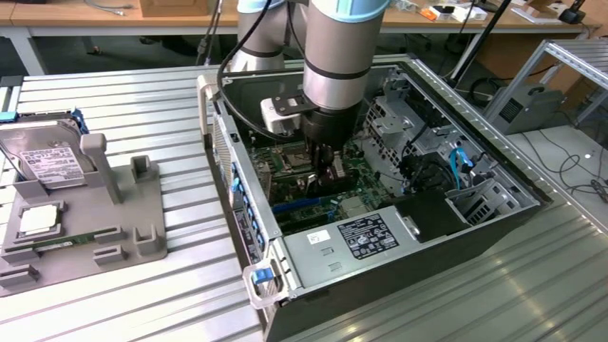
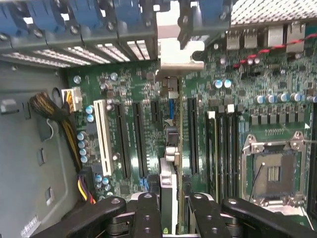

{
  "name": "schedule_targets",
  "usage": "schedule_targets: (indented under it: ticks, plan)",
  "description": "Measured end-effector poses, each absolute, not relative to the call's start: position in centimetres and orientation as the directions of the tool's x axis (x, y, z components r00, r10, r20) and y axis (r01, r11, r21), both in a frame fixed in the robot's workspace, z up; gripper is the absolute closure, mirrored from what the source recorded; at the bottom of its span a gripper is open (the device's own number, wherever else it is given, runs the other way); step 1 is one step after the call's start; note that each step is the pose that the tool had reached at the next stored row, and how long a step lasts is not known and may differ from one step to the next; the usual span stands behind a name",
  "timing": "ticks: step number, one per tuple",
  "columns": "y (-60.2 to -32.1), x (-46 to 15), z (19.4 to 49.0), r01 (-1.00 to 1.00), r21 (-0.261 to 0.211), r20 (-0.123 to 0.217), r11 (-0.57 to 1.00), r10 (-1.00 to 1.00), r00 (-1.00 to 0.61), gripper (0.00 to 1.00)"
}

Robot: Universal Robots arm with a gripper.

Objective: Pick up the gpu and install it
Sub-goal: 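Insert the gpu into the slot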

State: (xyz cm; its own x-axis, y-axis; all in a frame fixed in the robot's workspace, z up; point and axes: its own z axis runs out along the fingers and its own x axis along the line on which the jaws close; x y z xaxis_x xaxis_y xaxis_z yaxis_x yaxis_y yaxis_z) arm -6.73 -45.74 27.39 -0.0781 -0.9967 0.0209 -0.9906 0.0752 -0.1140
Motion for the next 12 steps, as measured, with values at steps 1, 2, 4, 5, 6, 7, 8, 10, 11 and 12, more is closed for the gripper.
schedule_targets:
  ticks: [1, 2, 4, 5, 6, 7, 8, 10, 11, 12]
  plan:
    - [-45.7, -6.7, 27.4, -0.991, -0.114, 0.021, 0.075, -0.997, -0.078, 0.73]
    - [-45.7, -6.7, 27.4, -0.991, -0.114, 0.02, 0.075, -0.997, -0.078, 0.73]
    - [-45.8, -7.2, 27.4, -0.991, -0.114, 0.019, 0.075, -0.997, -0.078, 0.73]
    - [-45.7, -7.4, 27.4, -0.991, -0.114, 0.019, 0.076, -0.997, -0.078, 0.73]
    - [-45.7, -7.4, 27.4, -0.991, -0.114, 0.018, 0.076, -0.997, -0.078, 0.73]
    - [-45.7, -7.4, 27.4, -0.991, -0.114, 0.019, 0.075, -0.997, -0.078, 0.73]
    - [-45.7, -7.5, 27.4, -0.991, -0.114, 0.019, 0.076, -0.997, -0.078, 0.73]
    - [-45.7, -7.6, 27.4, -0.991, -0.114, 0.019, 0.076, -0.997, -0.078, 0.73]
    - [-45.7, -7.7, 27.4, -0.991, -0.114, 0.019, 0.076, -0.997, -0.079, 0.73]
    - [-45.6, -7.8, 27.4, -0.99, -0.114, 0.019, 0.077, -0.997, -0.08, 0.73]
